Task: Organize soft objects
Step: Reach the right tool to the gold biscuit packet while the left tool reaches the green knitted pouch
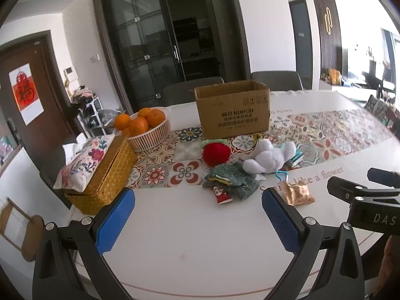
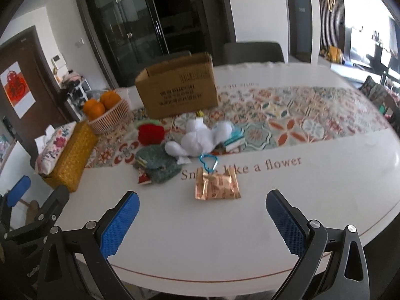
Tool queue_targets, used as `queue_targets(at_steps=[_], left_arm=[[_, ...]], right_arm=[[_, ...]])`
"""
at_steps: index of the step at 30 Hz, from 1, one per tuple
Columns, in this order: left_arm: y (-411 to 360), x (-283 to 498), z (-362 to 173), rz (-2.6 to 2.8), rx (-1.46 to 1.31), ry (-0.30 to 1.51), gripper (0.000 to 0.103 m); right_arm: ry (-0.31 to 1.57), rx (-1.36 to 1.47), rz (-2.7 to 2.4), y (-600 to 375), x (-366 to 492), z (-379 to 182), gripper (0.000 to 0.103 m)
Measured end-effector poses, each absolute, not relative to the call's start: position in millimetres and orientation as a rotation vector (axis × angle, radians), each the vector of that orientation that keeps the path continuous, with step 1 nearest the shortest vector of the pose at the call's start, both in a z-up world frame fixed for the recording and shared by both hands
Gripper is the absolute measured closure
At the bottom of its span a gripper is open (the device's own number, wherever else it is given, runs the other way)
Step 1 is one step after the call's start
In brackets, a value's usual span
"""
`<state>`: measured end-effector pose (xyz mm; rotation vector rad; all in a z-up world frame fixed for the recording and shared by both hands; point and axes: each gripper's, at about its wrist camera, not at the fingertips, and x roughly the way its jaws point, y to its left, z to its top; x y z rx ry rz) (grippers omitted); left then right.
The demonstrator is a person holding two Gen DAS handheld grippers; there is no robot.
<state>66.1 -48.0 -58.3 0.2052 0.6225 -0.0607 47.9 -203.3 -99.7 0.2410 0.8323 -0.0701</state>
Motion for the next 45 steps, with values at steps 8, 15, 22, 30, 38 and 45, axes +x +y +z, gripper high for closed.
queue_targets(at_steps=[8,15,22,30,38,45], left_arm=[[-50.6,118.5,-84.3,-0.150,0.283,0.664,0.000],[-57.1,158.7,-117.8,-0.271,0.361,0.722,0.000],[-75.7,185.3,-151.9,-0.378,0.446,0.775,0.000],[-86.7,212.0,-180.5,-0.463,0.482,0.825,0.000],[-100.1,226.6,-196.9,-0.519,0.541,0.824,0.000],[-109.7,240.6,-216.4,-0.518,0.593,0.848,0.000]], right_arm=[[0.934,0.280,-0.137,-199.9,88.5,-129.3,0.000],[0.997,0.281,-0.214,-197.5,113.1,-157.1,0.000],[1.052,0.270,-0.229,-204.9,134.7,-184.2,0.000],[1.126,0.240,-0.241,-208.2,158.9,-213.9,0.000],[1.158,0.214,-0.239,-213.4,172.1,-226.1,0.000],[1.189,0.208,-0.232,-218.6,183.4,-239.6,0.001]])
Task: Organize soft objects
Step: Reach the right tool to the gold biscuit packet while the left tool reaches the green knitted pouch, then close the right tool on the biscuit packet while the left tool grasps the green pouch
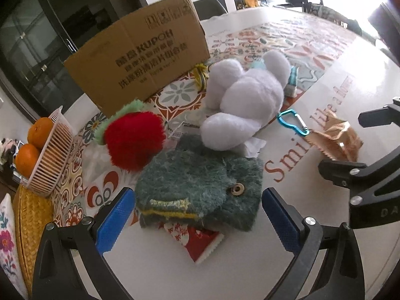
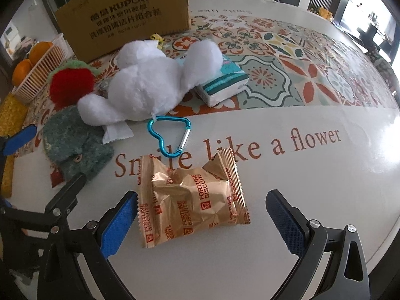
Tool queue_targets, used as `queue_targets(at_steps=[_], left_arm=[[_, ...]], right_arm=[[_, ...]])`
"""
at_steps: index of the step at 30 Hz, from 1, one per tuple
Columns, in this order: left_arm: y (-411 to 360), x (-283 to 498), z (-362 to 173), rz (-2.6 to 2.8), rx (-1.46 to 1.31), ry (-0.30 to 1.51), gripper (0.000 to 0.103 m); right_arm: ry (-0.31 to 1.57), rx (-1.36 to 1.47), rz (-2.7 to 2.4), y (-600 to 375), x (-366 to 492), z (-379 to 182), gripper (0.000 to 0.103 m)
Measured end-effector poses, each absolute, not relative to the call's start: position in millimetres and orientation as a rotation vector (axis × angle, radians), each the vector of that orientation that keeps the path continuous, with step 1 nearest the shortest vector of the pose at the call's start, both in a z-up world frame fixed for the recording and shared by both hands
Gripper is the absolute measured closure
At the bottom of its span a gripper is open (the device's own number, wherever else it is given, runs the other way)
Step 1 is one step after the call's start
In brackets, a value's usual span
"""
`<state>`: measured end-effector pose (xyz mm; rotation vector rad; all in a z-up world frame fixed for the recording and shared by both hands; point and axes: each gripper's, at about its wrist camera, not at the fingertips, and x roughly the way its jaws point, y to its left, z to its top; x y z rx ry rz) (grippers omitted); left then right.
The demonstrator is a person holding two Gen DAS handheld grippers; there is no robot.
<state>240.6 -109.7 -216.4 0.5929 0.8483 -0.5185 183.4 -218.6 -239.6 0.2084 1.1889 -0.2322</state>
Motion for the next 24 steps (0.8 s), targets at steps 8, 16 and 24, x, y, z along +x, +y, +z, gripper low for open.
queue_targets(at_steps=[8,16,24], left_arm=[[-115.9,257.8,-233.2,-0.504,0.597,0.869,0.000],[-122.7,267.3,-237.8,-0.512,0.570,0.881,0.001],[-122.1,270.7,-237.3,-0.533,0.510,0.899,0.044]], right_arm=[[1.197,0.182,-0.233,-220.5,189.4,-244.2,0.010],[1.194,0.203,-0.231,-227.5,191.9,-246.7,0.021],[1.169,0.209,-0.197,-225.0,189.8,-243.4,0.039]])
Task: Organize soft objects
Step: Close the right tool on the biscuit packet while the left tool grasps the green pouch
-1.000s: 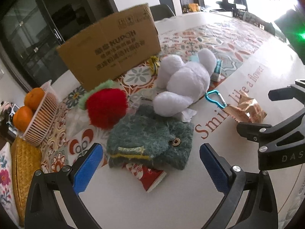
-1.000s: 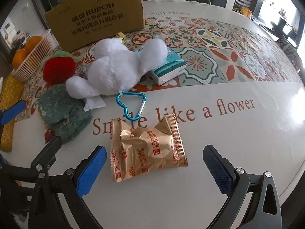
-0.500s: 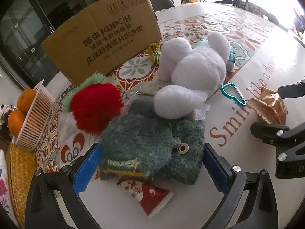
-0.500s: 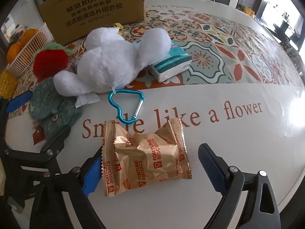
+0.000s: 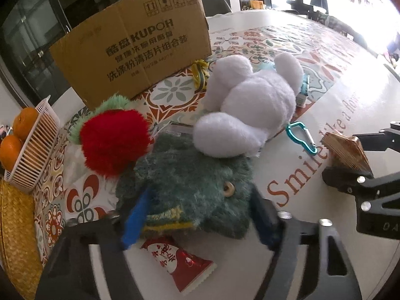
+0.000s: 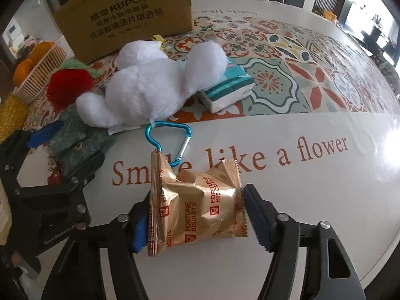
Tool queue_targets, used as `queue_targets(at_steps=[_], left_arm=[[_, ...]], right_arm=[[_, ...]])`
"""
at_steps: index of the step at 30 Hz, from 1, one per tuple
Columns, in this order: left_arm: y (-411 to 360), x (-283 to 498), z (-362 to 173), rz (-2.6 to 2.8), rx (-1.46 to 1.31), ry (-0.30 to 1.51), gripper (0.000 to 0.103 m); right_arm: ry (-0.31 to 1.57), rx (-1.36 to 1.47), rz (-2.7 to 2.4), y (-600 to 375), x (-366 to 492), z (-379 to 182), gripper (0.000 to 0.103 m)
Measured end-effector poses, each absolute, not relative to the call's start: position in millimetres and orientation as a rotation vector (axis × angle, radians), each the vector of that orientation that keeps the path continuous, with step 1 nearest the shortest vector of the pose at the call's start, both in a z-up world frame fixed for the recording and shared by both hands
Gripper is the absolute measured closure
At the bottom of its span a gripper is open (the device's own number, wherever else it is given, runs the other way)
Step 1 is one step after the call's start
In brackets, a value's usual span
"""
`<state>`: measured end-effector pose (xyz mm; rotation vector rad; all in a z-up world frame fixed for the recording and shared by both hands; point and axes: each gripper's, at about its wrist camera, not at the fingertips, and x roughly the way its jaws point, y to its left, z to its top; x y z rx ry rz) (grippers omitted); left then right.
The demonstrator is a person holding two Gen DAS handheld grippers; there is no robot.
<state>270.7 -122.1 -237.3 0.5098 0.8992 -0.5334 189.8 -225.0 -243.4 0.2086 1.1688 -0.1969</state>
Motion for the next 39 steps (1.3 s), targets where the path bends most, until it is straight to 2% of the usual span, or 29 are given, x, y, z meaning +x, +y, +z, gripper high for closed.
queue_targets(at_steps=[3,6,9,17,25,39], left_arm=[[-121.9,266.6,-235.0,-0.521,0.516,0.889,0.061],[-117.6,264.1,-230.0,-0.505,0.492,0.889,0.067],[-111.9,260.0,-224.3,-0.504,0.441,0.900,0.071],[-97.3,238.8,-199.9,-0.440,0.395,0.820,0.072],[-79.9,229.8,-157.6,-0.428,0.333,0.735,0.072],[-63.2,235.7,-93.6,-0.375,0.146,0.722,0.072]], right_arm=[[1.159,0.219,-0.192,-224.8,188.0,-241.9,0.044],[1.142,0.209,-0.177,-221.7,186.7,-238.5,0.049],[1.128,0.221,-0.153,-219.7,184.6,-235.0,0.049],[1.068,0.201,-0.132,-212.3,176.8,-213.0,0.050],[0.957,0.199,-0.113,-200.4,170.3,-168.1,0.050],[0.816,0.208,-0.009,-197.4,185.7,-103.5,0.050]])
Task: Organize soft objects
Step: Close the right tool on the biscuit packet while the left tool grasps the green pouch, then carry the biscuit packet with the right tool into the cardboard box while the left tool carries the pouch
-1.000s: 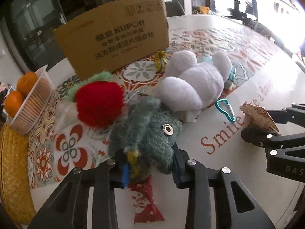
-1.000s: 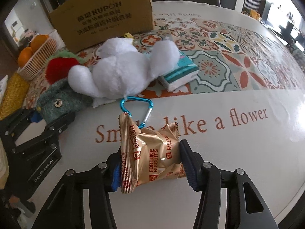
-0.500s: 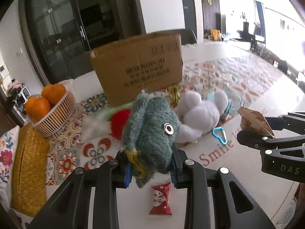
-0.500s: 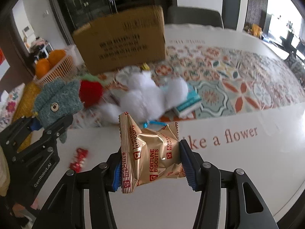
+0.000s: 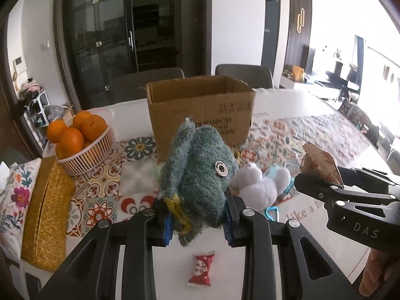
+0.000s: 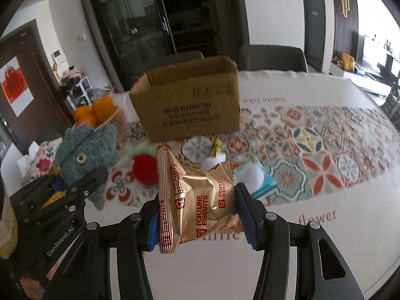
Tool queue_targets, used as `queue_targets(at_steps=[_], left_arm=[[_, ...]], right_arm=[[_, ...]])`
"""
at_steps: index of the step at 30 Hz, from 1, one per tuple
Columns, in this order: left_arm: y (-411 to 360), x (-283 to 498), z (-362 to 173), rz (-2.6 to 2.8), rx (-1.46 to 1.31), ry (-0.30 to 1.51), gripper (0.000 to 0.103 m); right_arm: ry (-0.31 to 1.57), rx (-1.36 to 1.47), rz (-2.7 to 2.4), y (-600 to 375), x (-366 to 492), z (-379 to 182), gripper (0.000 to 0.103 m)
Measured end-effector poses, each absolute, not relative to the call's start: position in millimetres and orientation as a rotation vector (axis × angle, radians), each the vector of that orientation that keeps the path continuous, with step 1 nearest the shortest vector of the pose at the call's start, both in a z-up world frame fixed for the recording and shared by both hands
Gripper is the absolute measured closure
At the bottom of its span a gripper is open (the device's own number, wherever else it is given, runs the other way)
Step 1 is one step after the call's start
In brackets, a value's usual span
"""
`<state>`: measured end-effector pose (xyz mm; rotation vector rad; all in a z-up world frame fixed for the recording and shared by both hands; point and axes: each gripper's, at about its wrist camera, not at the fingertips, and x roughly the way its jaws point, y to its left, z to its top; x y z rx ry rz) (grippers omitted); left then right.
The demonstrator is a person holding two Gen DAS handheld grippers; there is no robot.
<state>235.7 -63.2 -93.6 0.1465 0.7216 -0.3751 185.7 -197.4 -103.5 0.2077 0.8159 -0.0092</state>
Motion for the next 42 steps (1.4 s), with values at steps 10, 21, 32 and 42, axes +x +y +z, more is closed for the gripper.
queue_targets(at_steps=[10,21,32,42], left_arm=[[-70.1,261.2,-53.1,-0.337,0.109,0.657,0.072],[-82.7,302.7,-27.2,-0.309,0.107,0.602,0.072],[-91.0,357.3,-17.2,-0.318,0.103,0.629,0.072],[-90.7,396.3,-11.0,-0.302,0.135,0.648,0.072]], right_arm=[[0.764,0.216,0.054,-210.4,224.8,-67.3,0.050],[0.719,0.220,0.090,-227.1,275.4,-36.5,0.050],[0.722,0.164,0.130,-229.5,332.1,-23.0,0.050],[0.769,0.141,0.159,-230.4,382.2,-17.1,0.050]])
